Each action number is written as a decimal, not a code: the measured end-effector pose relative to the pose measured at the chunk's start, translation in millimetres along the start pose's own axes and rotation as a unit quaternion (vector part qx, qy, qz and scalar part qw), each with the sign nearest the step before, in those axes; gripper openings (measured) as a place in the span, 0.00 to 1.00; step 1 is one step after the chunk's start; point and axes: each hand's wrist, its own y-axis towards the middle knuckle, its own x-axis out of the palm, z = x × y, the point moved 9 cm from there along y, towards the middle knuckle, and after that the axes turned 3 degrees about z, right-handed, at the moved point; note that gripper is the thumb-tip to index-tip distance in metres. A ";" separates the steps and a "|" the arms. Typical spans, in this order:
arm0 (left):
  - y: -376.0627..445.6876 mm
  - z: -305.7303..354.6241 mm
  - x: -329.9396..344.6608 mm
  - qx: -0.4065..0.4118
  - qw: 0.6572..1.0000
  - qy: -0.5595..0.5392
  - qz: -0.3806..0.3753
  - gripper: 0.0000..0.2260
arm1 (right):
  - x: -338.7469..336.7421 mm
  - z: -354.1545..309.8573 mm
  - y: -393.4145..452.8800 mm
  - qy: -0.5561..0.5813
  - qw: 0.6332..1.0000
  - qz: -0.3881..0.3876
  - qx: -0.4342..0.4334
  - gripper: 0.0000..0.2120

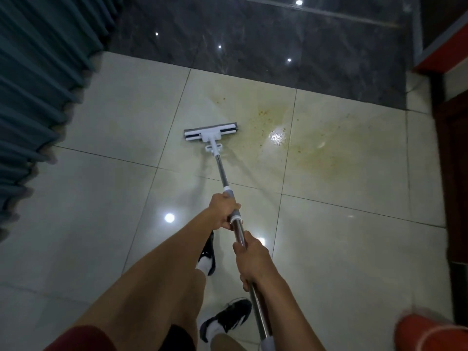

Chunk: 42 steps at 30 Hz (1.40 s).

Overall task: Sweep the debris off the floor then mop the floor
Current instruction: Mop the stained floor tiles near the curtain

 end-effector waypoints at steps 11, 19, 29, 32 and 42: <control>17.6 33.8 -6.1 0.024 1.000 0.015 0.000 0.11 | -12.0 -32.7 15.9 0.013 0.999 0.021 -0.021 0.21; 89.4 131.8 -45.0 0.023 1.000 0.000 -0.012 0.20 | -12.6 -131.7 92.5 0.015 0.999 0.033 0.003 0.22; 201.1 344.4 -126.1 0.046 0.998 0.034 -0.025 0.14 | -14.8 -340.2 236.1 0.028 0.998 0.059 -0.020 0.19; 226.2 401.8 -141.3 0.061 0.997 0.044 -0.029 0.09 | -24.9 -391.4 272.7 0.023 0.998 0.062 -0.012 0.16; 255.3 438.6 -137.7 0.066 0.996 0.064 -0.013 0.04 | -41.1 -420.8 296.8 0.071 0.996 0.051 0.010 0.17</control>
